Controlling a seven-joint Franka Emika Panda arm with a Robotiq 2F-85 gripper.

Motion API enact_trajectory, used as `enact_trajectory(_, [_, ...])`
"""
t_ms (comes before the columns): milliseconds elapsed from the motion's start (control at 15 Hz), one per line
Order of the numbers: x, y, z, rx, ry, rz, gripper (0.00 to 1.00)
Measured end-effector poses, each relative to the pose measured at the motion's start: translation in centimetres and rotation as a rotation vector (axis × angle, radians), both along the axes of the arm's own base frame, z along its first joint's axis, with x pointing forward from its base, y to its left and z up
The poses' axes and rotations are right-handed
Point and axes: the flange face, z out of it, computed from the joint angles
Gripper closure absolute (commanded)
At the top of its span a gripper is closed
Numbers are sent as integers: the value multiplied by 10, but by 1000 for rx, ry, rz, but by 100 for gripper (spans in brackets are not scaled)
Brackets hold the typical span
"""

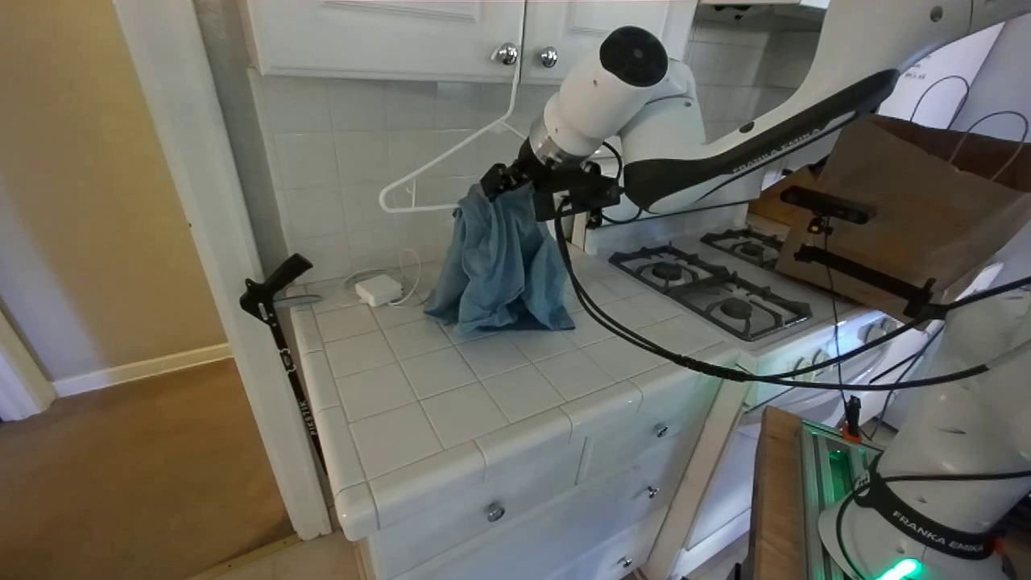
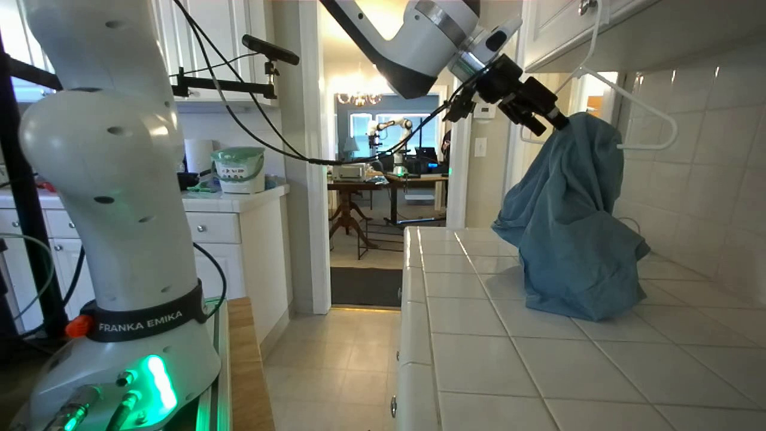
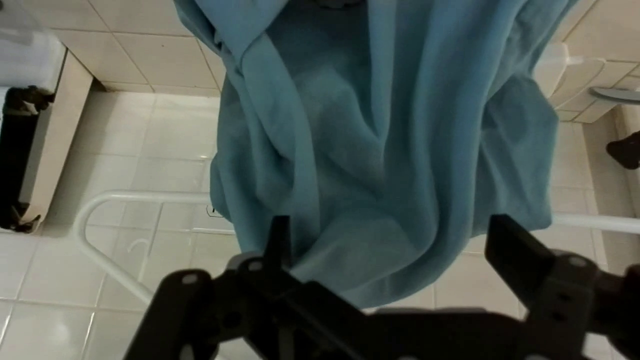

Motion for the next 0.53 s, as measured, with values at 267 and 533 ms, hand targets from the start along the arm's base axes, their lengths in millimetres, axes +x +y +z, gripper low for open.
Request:
enact_trajectory(267, [-16, 12, 14, 27, -3, 13, 0])
enact_trajectory(533, [-33, 18, 31, 58, 23, -9, 0])
